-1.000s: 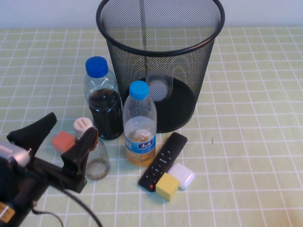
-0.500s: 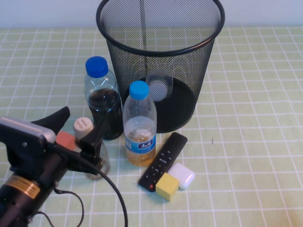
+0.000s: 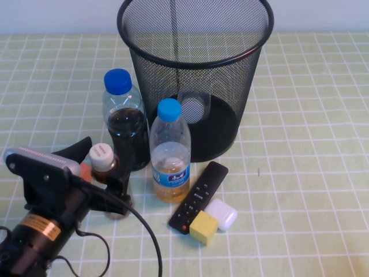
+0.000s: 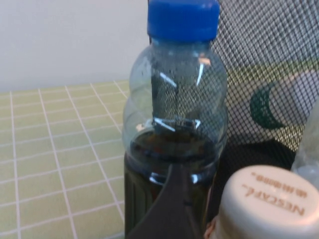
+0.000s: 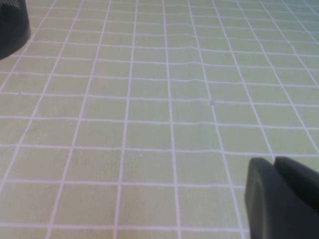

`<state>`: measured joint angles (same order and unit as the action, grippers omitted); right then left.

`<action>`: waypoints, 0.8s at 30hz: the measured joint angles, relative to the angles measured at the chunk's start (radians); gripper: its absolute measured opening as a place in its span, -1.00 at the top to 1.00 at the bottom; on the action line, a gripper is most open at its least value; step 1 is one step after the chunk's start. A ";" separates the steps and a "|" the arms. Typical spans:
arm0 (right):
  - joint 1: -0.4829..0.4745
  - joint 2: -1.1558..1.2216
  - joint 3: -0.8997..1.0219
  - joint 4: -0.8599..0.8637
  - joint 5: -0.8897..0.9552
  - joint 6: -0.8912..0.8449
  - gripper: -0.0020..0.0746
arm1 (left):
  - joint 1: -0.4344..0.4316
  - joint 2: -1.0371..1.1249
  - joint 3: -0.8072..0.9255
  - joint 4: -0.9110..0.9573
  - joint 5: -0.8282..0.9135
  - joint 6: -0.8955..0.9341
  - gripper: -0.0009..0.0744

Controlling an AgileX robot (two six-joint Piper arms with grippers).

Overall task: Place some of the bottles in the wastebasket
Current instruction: Pick up a bottle from the table with left arm

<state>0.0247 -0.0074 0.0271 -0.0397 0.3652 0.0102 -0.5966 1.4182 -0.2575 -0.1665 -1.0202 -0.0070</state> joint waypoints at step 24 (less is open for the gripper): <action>0.000 0.000 0.000 0.000 0.000 0.000 0.97 | 0.000 -0.005 -0.002 0.000 0.019 0.000 0.25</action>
<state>0.0247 -0.0074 0.0271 -0.0397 0.3652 0.0102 -0.5966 1.4134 -0.2594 -0.1665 -1.0015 -0.0070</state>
